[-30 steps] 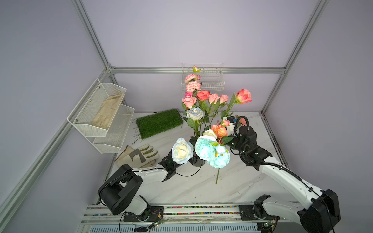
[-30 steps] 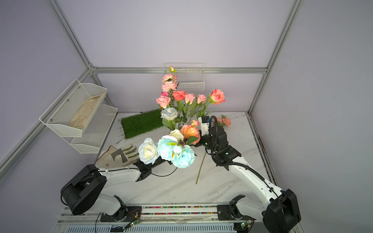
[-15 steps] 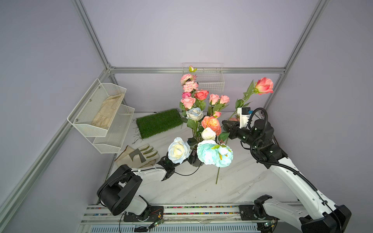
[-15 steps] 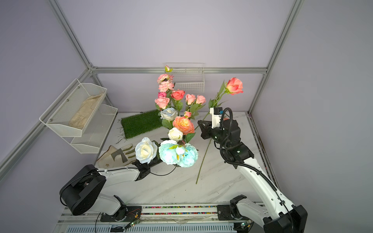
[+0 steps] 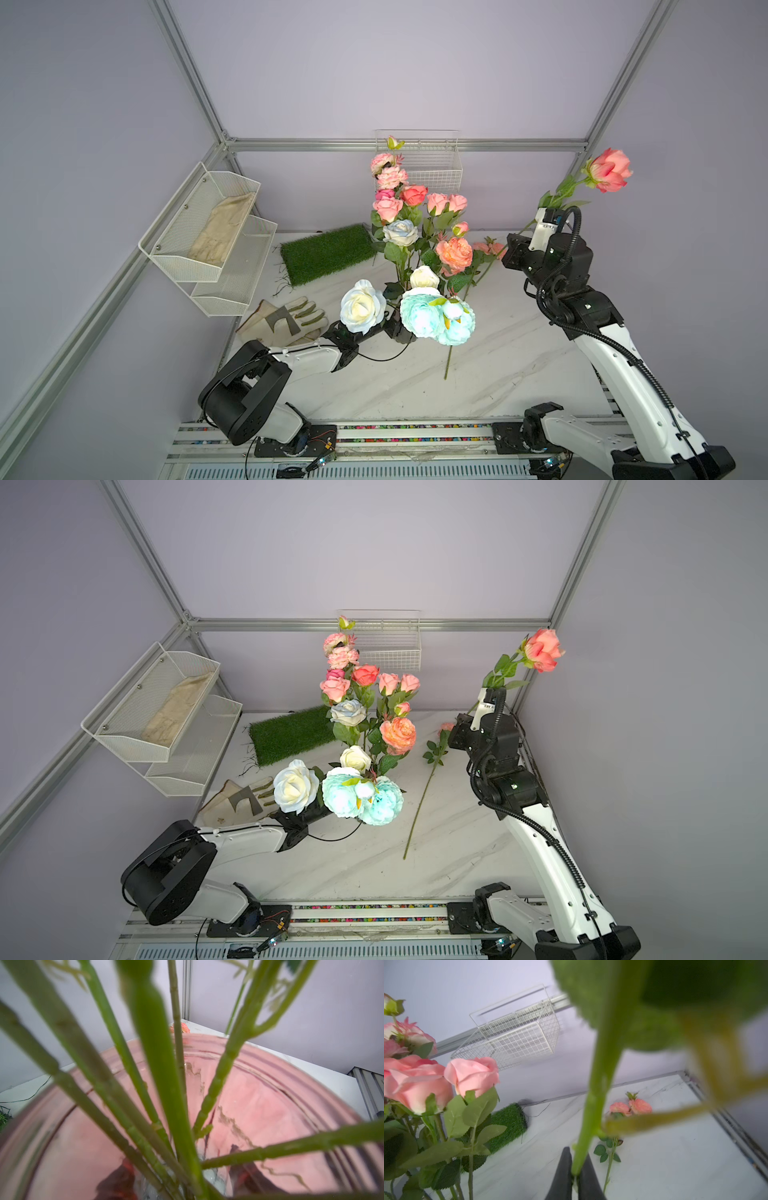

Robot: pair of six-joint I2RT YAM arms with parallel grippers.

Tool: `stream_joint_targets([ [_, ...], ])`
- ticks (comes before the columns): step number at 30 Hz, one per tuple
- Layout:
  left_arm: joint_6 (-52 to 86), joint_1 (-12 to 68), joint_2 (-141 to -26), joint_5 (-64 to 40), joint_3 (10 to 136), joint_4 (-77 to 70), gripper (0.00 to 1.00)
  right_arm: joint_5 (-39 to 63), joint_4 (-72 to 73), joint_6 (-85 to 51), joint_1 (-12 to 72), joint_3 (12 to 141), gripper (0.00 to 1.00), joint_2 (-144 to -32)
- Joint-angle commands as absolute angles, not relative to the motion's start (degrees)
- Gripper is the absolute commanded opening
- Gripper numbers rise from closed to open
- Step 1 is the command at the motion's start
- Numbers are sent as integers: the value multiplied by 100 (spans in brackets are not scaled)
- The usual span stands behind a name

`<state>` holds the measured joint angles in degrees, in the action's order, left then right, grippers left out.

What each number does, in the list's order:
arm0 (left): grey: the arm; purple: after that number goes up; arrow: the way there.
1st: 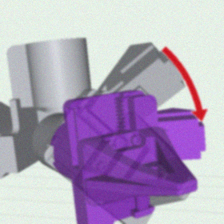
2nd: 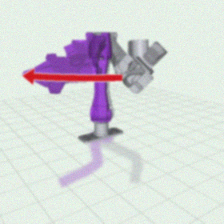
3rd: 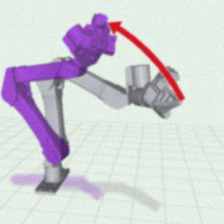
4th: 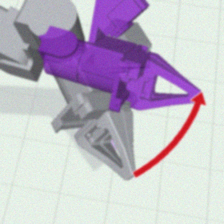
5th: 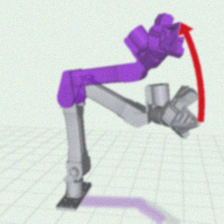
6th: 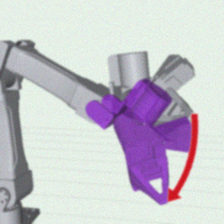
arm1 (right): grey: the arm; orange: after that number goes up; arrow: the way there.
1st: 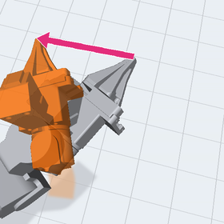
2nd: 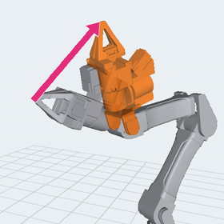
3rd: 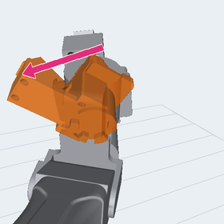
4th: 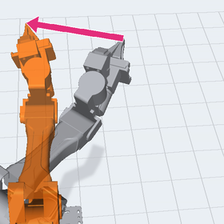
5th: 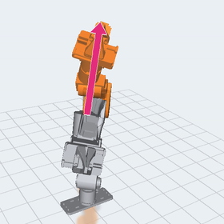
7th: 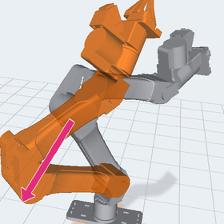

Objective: Pick out pink flowers from the vase
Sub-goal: Place the flower at the center of the board, then pick up the flower from the vase.

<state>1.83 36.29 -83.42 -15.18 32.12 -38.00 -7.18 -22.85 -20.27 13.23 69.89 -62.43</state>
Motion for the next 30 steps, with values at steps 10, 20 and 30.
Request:
stream_joint_targets([
  [10,-23,3490,-8398,-1995,3089,-3024,0,1674,-2760,-2975,1027,6307,0,-8281],
  [20,112,3449,-8511,-2346,3164,-3101,0,1457,-1095,-3256,1035,5637,33,-8579],
  [30,219,3419,-8619,-2397,3234,-3146,0,2815,495,-2704,1871,4329,34,-6755],
])
